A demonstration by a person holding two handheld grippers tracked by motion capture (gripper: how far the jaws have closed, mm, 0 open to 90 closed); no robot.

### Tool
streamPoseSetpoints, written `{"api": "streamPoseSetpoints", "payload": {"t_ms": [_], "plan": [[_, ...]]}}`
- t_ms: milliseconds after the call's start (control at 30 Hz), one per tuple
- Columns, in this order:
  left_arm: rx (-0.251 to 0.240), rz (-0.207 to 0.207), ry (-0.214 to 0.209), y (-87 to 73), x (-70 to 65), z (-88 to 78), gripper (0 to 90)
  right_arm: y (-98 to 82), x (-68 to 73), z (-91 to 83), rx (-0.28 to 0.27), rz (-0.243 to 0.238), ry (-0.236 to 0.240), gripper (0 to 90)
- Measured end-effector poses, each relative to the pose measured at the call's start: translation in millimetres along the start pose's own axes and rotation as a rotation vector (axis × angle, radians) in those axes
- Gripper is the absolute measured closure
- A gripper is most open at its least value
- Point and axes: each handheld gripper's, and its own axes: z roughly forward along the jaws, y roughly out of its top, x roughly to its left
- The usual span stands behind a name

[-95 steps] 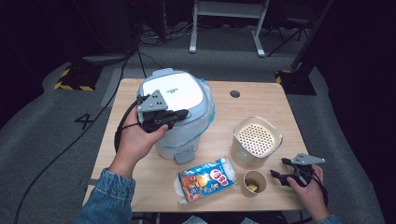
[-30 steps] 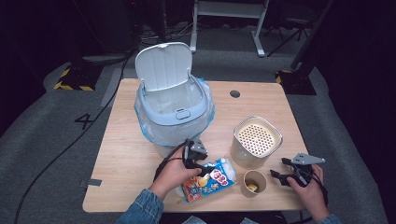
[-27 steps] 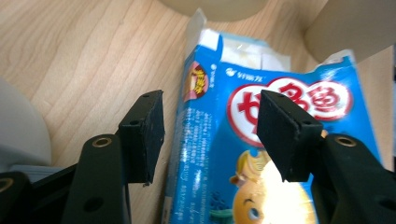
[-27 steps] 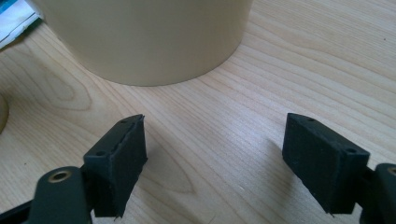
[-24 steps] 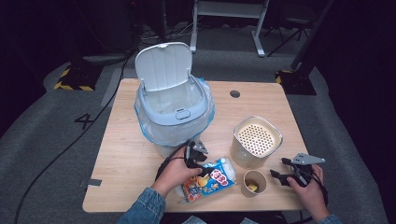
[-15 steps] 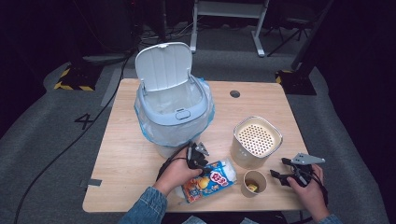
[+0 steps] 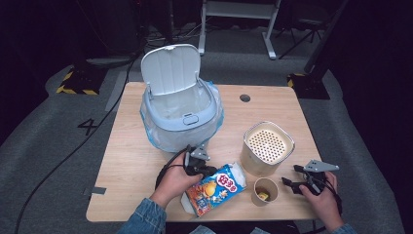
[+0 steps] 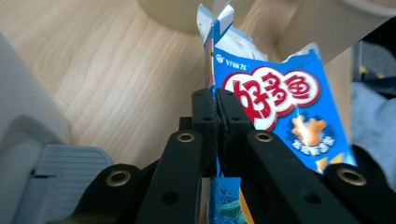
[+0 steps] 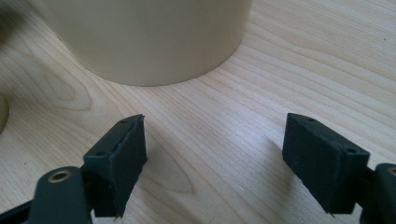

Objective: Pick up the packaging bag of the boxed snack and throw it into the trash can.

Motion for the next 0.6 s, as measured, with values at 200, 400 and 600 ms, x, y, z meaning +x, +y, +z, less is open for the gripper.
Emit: {"api": "streamPoseSetpoints", "payload": {"t_ms": [200, 400, 600], "plan": [[-0.109, -0.004, -0.004, -0.5, -8.2, -25.7, 87.5, 0.0, 0.0, 0.0, 0.0, 0.0, 0.0, 22.0], [-0.209, -0.004, 0.009, 1.8, -12.8, -43.7, 87.5, 0.0, 0.0, 0.0, 0.0, 0.0, 0.0, 22.0], [-0.302, 0.006, 0.025, 9.8, -16.2, -60.3, 87.5, 0.0, 0.0, 0.0, 0.0, 0.0, 0.0, 22.1]]}}
